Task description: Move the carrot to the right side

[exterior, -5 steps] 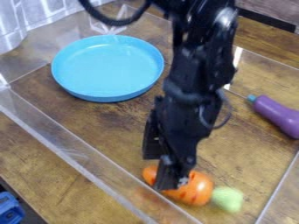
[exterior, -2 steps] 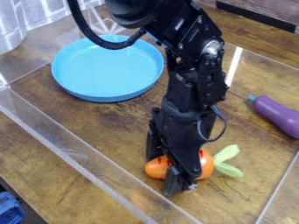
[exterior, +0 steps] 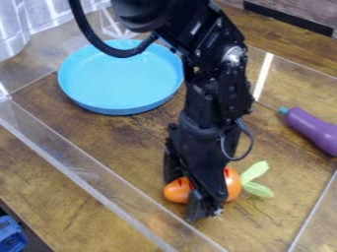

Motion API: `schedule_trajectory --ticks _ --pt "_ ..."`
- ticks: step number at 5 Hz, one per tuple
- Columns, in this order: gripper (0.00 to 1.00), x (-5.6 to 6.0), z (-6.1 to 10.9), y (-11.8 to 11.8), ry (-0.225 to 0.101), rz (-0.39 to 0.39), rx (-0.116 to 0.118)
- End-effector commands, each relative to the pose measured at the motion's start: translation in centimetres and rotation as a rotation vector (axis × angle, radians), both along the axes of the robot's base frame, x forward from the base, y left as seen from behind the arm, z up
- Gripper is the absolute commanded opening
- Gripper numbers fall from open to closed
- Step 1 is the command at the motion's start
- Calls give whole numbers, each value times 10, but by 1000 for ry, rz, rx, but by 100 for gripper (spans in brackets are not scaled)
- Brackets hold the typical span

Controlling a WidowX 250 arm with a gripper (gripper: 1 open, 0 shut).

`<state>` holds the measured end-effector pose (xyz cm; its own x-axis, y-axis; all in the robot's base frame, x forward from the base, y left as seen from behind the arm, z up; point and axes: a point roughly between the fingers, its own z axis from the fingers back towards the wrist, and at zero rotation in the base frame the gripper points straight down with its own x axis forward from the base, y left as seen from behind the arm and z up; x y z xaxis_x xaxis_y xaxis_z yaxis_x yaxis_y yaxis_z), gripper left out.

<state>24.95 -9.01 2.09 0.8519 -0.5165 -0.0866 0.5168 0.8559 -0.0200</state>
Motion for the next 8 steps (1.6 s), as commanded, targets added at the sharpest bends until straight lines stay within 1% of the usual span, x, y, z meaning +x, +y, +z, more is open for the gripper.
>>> schedule_trajectory --ticks 1,2,3,4,5,6,7,8 --pt "0 11 28 -3 -52 -28 -31" --pt "0 14 38 2 -57 -37 -41" --pt "0 14 47 6 -61 -49 -50" --pt "0 15 50 11 -69 -47 -56" --pt "100 21 49 7 -73 -62 -59" --pt "100 29 49 2 -77 -70 -61" --pt "100 29 33 6 -78 -76 -64" --pt "100 33 22 10 -79 -108 -68"
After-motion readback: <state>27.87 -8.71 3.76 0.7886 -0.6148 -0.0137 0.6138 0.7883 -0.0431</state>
